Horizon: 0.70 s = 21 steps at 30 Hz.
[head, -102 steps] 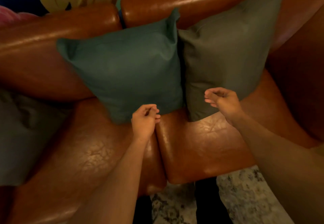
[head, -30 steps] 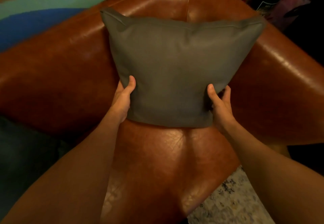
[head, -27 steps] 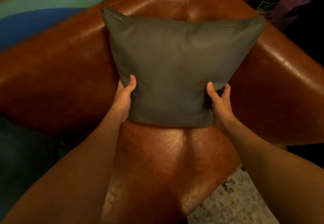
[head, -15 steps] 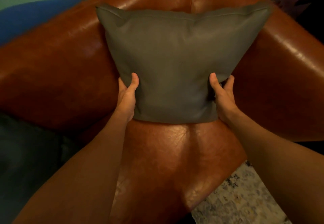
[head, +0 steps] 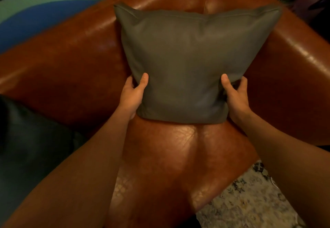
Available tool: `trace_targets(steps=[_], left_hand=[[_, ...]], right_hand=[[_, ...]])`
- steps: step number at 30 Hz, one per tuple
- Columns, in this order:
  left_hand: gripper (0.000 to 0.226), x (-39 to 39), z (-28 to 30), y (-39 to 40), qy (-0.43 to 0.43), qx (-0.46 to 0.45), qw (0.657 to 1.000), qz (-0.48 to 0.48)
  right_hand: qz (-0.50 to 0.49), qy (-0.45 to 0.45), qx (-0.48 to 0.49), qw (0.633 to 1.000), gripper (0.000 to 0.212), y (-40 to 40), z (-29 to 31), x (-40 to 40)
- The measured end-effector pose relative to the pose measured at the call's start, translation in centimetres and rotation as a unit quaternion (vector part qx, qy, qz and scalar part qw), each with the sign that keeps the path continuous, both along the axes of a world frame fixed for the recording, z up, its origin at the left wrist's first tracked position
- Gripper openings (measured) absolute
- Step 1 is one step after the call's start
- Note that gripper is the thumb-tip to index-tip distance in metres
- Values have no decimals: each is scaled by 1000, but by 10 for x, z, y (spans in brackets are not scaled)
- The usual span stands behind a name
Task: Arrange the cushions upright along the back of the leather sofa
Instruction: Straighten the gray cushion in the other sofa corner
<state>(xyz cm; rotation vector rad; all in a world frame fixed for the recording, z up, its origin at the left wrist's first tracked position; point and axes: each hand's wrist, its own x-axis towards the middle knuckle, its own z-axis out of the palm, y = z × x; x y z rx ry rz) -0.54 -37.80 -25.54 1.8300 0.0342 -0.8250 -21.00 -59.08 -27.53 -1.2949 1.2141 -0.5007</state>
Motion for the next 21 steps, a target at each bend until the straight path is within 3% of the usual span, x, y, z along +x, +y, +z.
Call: trace_targets(steps=[6,9,13,17,21], left_hand=[[39,-14,6,35,-21,37,998,38],[22,-25,9,63,-33,66,996,57],[16,-35,4,110,-28,85,994,60],[12,-47,1,157,-24,82,992,90],[12,-57,-1,210,-29,87,990,112]], right_hand=[[-60,59,-60,995,80,18,6,-5],[-93,114,-110,983,54,34,13,-8],[-106,151,-130,974,29,62,17,-11],[-40,144,-121,981,24,113,13,-7],[99,136,-112,979,21,174,7,8]])
